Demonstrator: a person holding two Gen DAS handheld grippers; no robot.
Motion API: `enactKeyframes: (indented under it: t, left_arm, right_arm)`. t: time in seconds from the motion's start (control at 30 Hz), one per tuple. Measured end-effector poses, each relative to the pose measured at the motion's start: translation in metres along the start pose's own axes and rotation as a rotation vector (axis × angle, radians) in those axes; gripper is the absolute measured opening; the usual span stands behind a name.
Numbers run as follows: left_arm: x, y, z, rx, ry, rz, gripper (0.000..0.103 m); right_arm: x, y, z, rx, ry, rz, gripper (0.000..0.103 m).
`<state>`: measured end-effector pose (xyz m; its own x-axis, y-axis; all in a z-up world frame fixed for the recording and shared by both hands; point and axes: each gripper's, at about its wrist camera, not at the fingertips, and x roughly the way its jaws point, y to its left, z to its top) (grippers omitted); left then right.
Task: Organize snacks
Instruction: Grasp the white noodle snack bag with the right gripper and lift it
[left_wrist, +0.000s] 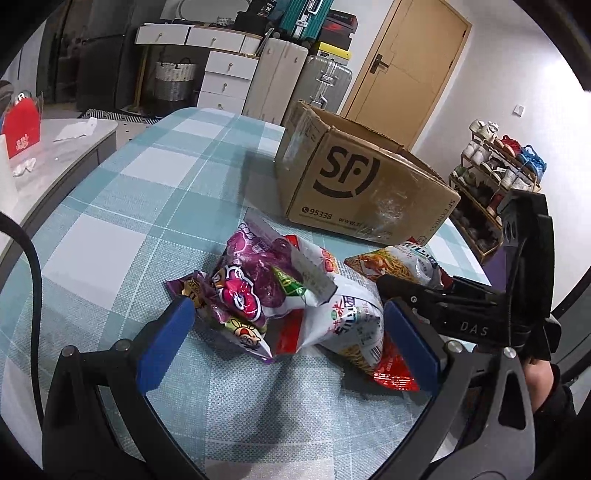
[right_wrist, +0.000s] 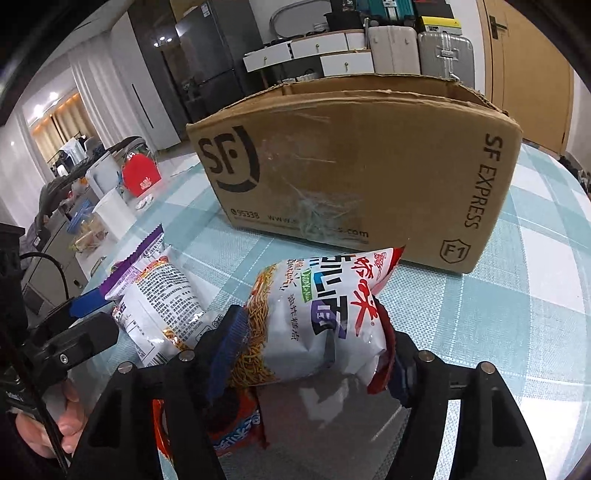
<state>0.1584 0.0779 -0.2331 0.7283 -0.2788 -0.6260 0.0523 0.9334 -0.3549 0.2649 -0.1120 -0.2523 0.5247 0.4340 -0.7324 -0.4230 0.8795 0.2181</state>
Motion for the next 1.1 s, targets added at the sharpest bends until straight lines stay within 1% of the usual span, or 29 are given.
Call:
enactKeyframes:
  t: [0.07,0.17,0.23,0.37,0.7,0.9,0.97,1.07,1.1]
  left_arm:
    - [0.000,0.001,0.000,-0.007,-0.003,-0.008,0.102]
    - [-0.001,0.004,0.000,-0.022,-0.008,-0.017,0.102]
    - [-0.002,0.006,0.000,-0.032,-0.011,-0.021,0.102]
    - [-0.003,0.010,0.000,-0.050,-0.017,-0.033,0.102]
    - [-0.005,0.018,0.000,-0.077,-0.018,-0.053,0.102]
    - [-0.009,0.024,0.004,-0.029,-0.011,-0.009,0.102]
    - [-0.010,0.030,0.007,-0.033,-0.006,-0.024,0.102]
    - [-0.011,0.043,0.014,-0.050,0.001,-0.079,0.102]
    - [-0.012,0.047,0.016,-0.049,0.001,-0.076,0.102]
  right_arm:
    - [-0.002,0.000,0.000,0.002,-0.010,0.004,0.060]
    - [-0.006,-0.001,-0.001,0.014,-0.015,-0.001,0.058]
    - [-0.007,-0.002,-0.001,0.038,-0.020,0.012,0.056]
    - [-0.011,-0.009,-0.005,0.101,-0.031,0.056,0.055]
    - [-0.049,-0.032,-0.016,0.200,-0.128,0.130,0.055]
    - [-0.064,-0.039,-0.032,0.235,-0.162,0.191,0.055]
    - [-0.067,-0.039,-0.036,0.232,-0.166,0.198,0.055]
    - [-0.065,-0.039,-0.041,0.246,-0.173,0.218,0.055]
    - [-0.066,-0.040,-0.043,0.251,-0.174,0.220,0.055]
